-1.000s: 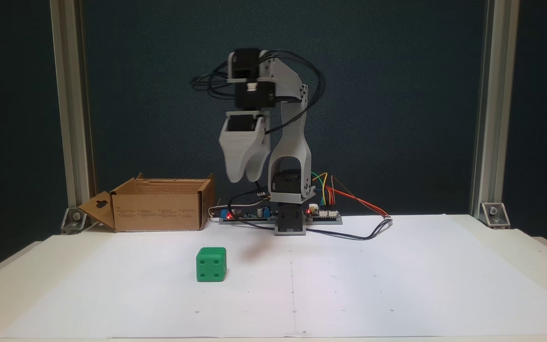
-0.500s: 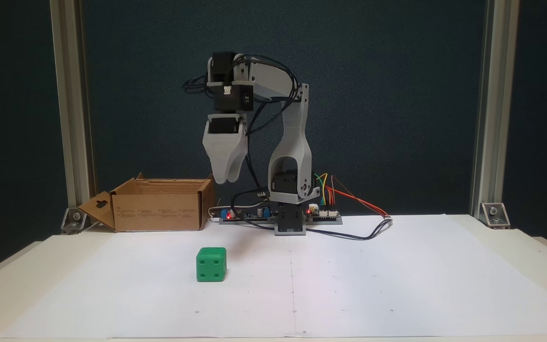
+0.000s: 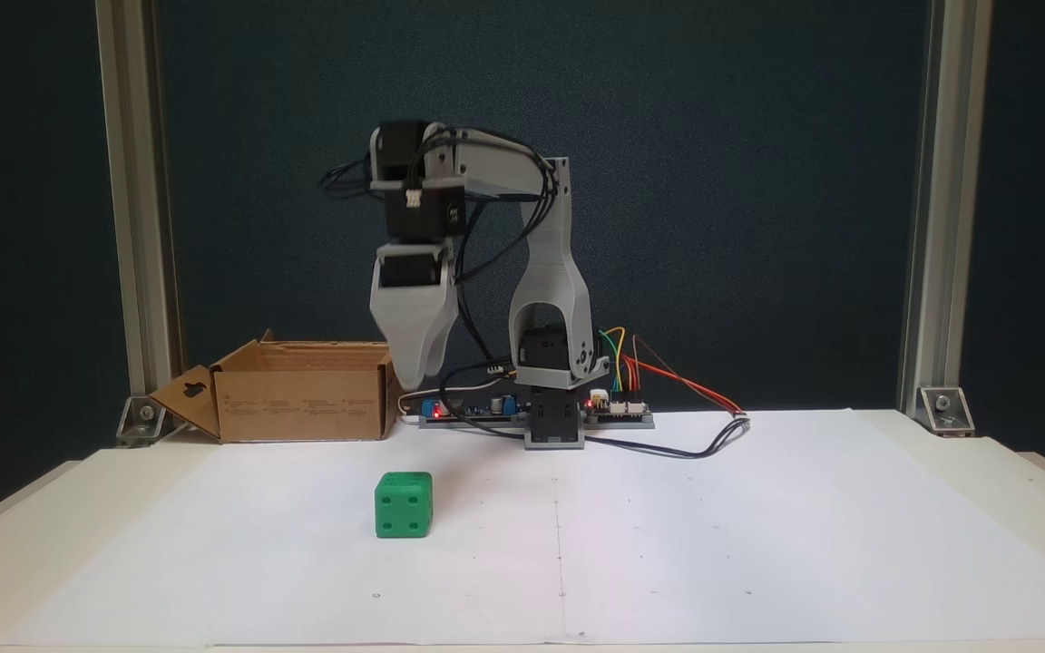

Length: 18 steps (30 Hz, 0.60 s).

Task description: Grasp a green dice and put it in the bin.

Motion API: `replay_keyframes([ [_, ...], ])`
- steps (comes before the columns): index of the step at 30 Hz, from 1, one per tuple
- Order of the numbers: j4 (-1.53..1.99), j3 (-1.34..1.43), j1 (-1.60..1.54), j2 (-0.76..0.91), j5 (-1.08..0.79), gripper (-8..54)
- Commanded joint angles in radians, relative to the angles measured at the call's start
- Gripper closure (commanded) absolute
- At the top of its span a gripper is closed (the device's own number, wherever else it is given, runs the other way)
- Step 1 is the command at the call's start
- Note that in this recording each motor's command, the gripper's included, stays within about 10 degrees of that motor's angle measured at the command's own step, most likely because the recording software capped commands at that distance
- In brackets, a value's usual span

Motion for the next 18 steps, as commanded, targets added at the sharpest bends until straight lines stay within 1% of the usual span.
replay_keyframes([
  [1,-0.02,-0.06,-0.008,-0.005,-0.058,-0.1],
  [5,-0.063,-0.06,-0.008,-0.041,-0.057,0.0],
  [18,-0.097,-0.055,-0.011,-0.083,-0.055,0.1],
])
